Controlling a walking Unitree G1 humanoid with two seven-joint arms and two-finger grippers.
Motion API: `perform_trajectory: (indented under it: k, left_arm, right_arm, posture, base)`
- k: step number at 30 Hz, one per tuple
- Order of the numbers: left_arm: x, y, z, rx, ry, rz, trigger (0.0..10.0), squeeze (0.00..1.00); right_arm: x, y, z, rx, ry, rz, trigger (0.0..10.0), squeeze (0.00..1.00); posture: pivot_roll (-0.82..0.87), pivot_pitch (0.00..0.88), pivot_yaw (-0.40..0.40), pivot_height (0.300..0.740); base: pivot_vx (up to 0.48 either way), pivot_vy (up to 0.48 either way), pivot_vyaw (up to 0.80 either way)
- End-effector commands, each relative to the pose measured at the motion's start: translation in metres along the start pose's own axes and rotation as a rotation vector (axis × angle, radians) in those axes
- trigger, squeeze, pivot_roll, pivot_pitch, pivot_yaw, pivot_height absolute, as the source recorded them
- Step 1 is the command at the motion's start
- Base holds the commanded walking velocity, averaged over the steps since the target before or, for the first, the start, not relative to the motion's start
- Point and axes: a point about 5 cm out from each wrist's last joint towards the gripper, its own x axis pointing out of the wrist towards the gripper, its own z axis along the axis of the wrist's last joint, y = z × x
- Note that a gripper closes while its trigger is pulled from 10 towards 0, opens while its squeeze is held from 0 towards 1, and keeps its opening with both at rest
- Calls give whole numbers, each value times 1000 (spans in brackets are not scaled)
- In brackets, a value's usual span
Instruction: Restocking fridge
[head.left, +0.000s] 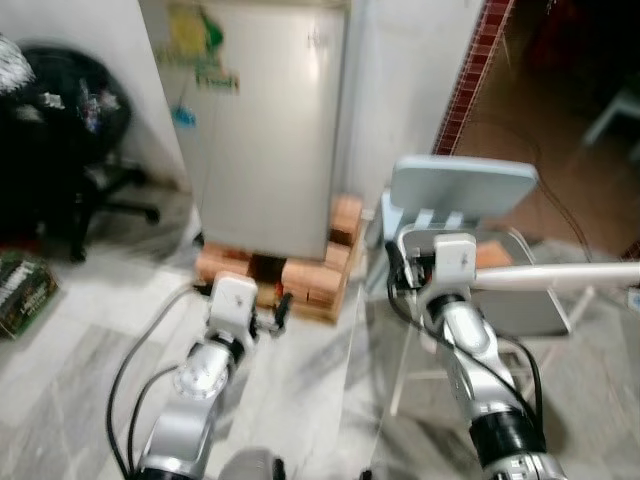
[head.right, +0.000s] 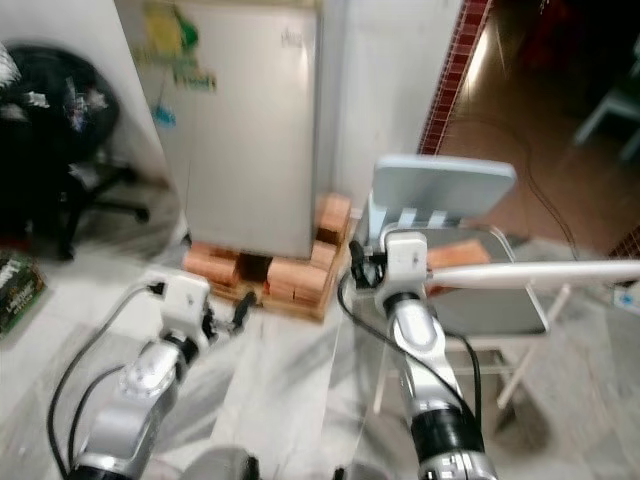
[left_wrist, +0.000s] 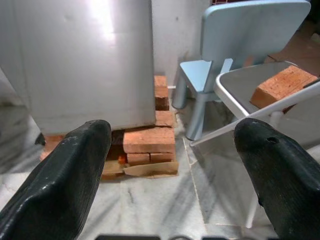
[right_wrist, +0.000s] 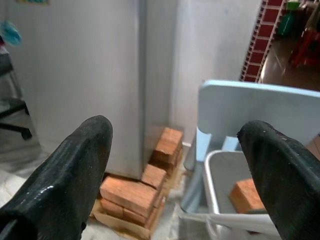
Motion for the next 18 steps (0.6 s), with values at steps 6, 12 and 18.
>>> perform_trajectory:
  k: [6,12,18]
  left_arm:
    - [-2,7,3,-8,-20,11,10000,0]
    - [-2,9,5,-36,-32,12,10000,0]
    - [-1,20,12,-7,-107,110,10000,0]
  right_arm:
    - [5,9,6,24,-22,31,10000,0]
    - [5,8,6,20,-24,35,10000,0]
    - [5,12,4,54,-18,63,10000,0]
  posture:
    - [104,0,-17,740]
    - [102,1,-19,740]
    - [103,3,-23,740]
  base:
    - [0,480,-733]
    - [0,480,-800]
    - [0,480,0]
